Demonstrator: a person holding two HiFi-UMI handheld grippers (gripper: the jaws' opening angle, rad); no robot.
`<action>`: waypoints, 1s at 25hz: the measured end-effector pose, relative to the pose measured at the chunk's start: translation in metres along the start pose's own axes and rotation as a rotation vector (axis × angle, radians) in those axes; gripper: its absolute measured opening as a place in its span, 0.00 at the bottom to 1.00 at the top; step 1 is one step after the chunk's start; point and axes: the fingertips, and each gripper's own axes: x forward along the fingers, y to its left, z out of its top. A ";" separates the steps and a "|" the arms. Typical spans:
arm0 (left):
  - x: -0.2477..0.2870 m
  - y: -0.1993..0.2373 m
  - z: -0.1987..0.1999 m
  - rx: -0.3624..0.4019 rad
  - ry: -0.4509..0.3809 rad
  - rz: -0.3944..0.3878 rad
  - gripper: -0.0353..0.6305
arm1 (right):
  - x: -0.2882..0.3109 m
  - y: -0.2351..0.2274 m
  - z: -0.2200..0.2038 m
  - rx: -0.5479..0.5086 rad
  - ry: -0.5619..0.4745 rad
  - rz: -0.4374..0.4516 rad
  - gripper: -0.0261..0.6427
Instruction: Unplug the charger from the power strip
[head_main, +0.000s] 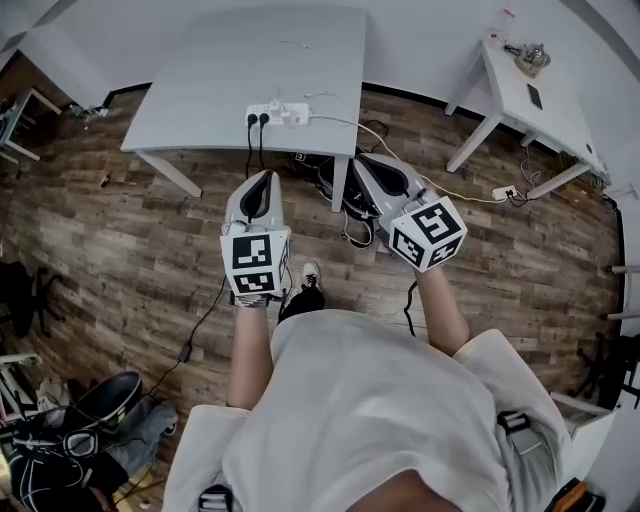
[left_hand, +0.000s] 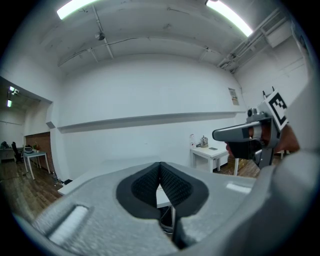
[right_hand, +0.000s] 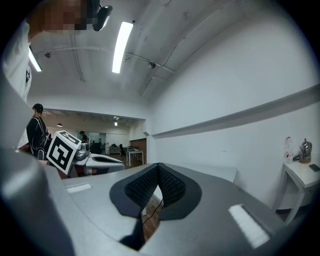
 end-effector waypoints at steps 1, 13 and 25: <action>0.007 0.008 0.001 0.003 0.001 0.003 0.06 | 0.008 -0.003 0.000 0.001 0.002 0.000 0.04; 0.076 0.079 -0.008 -0.018 0.044 -0.025 0.06 | 0.103 -0.029 -0.007 0.029 0.077 0.001 0.04; 0.131 0.124 -0.016 -0.027 0.078 -0.079 0.06 | 0.164 -0.051 -0.014 0.062 0.122 -0.027 0.04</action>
